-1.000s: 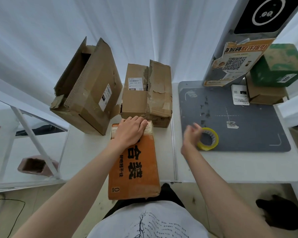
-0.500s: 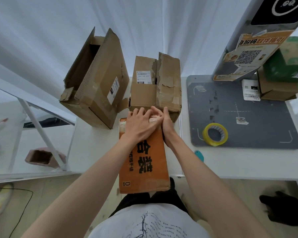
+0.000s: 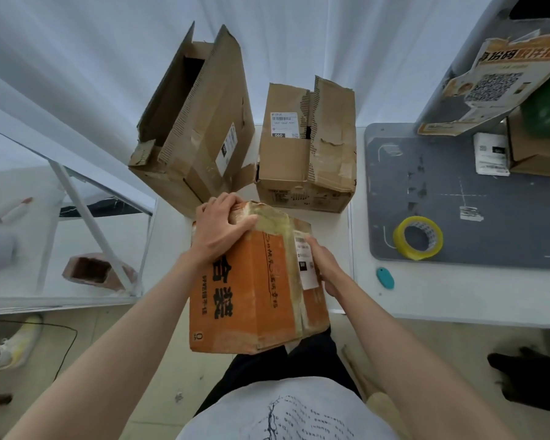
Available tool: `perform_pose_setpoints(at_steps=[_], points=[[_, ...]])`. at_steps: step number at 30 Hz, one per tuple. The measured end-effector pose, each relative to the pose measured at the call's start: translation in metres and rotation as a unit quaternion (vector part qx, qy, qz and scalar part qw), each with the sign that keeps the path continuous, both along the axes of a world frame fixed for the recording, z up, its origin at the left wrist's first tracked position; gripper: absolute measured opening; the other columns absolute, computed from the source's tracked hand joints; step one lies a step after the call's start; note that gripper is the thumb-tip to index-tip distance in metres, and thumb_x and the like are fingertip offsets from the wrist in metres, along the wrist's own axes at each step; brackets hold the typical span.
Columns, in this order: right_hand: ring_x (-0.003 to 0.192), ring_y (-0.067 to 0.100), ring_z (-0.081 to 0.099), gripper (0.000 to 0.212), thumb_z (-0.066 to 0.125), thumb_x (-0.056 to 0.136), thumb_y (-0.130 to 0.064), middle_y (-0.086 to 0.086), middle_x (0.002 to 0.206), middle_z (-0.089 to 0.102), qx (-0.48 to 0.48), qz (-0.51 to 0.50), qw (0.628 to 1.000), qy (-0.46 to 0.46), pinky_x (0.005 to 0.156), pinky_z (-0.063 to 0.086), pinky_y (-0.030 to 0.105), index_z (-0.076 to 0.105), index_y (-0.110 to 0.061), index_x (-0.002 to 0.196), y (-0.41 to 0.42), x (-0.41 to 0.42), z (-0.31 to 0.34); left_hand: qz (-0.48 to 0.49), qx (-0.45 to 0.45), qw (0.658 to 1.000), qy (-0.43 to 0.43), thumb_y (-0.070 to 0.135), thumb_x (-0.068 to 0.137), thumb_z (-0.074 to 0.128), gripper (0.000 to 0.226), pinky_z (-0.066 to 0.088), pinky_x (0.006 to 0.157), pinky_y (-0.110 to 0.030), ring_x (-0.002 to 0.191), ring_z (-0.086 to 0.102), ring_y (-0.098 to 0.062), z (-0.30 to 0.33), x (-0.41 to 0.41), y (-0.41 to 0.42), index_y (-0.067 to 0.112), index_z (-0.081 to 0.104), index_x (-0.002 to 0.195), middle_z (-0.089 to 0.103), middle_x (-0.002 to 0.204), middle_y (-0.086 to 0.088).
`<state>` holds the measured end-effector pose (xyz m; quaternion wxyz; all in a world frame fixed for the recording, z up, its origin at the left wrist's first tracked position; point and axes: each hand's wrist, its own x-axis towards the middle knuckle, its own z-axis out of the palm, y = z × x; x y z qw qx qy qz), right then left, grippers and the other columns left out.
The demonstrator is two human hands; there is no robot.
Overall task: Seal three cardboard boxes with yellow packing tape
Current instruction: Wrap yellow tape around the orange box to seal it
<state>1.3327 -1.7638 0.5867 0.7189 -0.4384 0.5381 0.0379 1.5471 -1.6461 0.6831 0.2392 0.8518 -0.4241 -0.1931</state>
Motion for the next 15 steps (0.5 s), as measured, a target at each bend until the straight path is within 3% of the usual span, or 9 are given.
perform_pose_setpoints(at_steps=[3, 7, 11, 15], points=[[0.086, 0.023, 0.075, 0.101, 0.05, 0.059, -0.099, 0.003, 0.098, 0.076, -0.096, -0.027, 0.993, 0.06, 0.083, 0.062, 0.049, 0.06, -0.018, 0.119, -0.011, -0.009, -0.008, 0.017, -0.007, 0.999, 0.049, 0.07, 0.082, 0.036, 0.052, 0.03, 0.103, -0.039, 0.11, 0.041, -0.015, -0.013, -0.005, 0.008, 0.034, 0.05, 0.116, 0.045, 0.114, 0.008], [0.089, 0.021, 0.072, 0.085, 0.059, 0.06, -0.091, 0.002, 0.102, 0.072, -0.171, -0.087, 0.976, 0.099, 0.081, 0.062, 0.048, 0.054, -0.022, 0.11, -0.022, -0.026, 0.003, 0.049, 0.015, 0.992, 0.119, 0.074, 0.087, 0.029, 0.068, 0.026, 0.108, -0.039, 0.124, 0.031, -0.015, -0.027, -0.013, 0.003, 0.04, 0.044, 0.145, 0.036, 0.126, 0.007], [0.09, 0.02, 0.068, 0.07, 0.063, 0.064, -0.085, 0.001, 0.102, 0.065, -0.249, -0.088, 0.954, 0.141, 0.079, 0.059, 0.047, 0.049, -0.023, 0.095, -0.024, -0.035, 0.007, 0.087, 0.044, 0.945, 0.312, 0.06, 0.102, 0.038, 0.055, 0.035, 0.116, -0.047, 0.138, 0.038, -0.021, -0.047, -0.009, 0.003, 0.041, 0.034, 0.154, 0.038, 0.151, 0.0], [0.1, 0.019, 0.063, 0.062, 0.074, 0.076, -0.064, 0.001, 0.114, 0.059, -0.27, -0.056, 0.95, 0.147, 0.085, 0.057, 0.046, 0.046, -0.02, 0.11, -0.024, -0.04, 0.013, 0.122, 0.035, 0.92, 0.371, 0.04, 0.108, 0.041, 0.032, 0.05, 0.086, -0.027, 0.115, 0.058, -0.012, -0.062, -0.009, 0.01, 0.035, 0.048, 0.14, 0.054, 0.139, -0.006]])
